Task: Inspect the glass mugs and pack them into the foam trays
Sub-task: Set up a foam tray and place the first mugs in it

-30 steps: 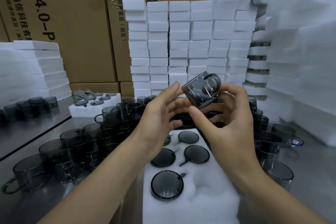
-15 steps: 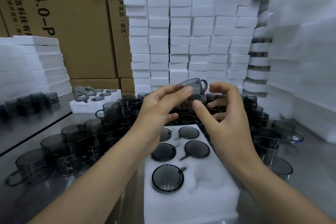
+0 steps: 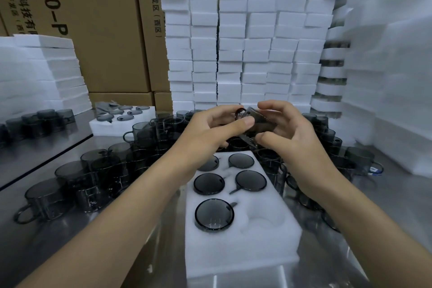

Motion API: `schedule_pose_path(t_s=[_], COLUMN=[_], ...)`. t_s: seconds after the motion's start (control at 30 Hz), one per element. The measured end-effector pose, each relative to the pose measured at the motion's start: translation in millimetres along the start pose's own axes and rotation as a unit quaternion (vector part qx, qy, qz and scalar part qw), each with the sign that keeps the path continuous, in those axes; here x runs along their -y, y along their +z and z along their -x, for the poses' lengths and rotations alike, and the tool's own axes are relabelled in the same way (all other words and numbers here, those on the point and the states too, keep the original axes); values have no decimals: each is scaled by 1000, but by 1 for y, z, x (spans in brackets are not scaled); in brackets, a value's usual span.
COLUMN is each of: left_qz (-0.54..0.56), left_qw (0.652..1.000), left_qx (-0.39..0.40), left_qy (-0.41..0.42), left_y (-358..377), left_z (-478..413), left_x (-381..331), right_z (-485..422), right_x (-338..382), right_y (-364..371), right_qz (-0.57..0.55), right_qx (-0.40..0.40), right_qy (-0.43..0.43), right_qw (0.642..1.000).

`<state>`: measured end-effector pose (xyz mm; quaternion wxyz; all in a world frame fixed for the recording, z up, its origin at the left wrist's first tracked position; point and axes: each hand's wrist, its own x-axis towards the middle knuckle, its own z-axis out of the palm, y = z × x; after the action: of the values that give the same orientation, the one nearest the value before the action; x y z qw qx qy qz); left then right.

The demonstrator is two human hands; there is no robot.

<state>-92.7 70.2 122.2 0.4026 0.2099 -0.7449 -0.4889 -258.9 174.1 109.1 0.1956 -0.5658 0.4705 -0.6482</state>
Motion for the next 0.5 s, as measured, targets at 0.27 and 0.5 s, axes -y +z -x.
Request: schedule_pose_path(t_s=[0.27,0.5], left_qz=[-15,101], left_qw=[1000,994], left_qx=[14,-38], left_qy=[23,-24], left_y=[-6,-26], left_z=[-1,-11], left_x=[5,0], right_z=[-7,13], right_x=[30,63], right_y=[-24,-30], right_qz=[257,323], right_qx=[131,351], right_qy=[24,44], right_qw=[957,878])
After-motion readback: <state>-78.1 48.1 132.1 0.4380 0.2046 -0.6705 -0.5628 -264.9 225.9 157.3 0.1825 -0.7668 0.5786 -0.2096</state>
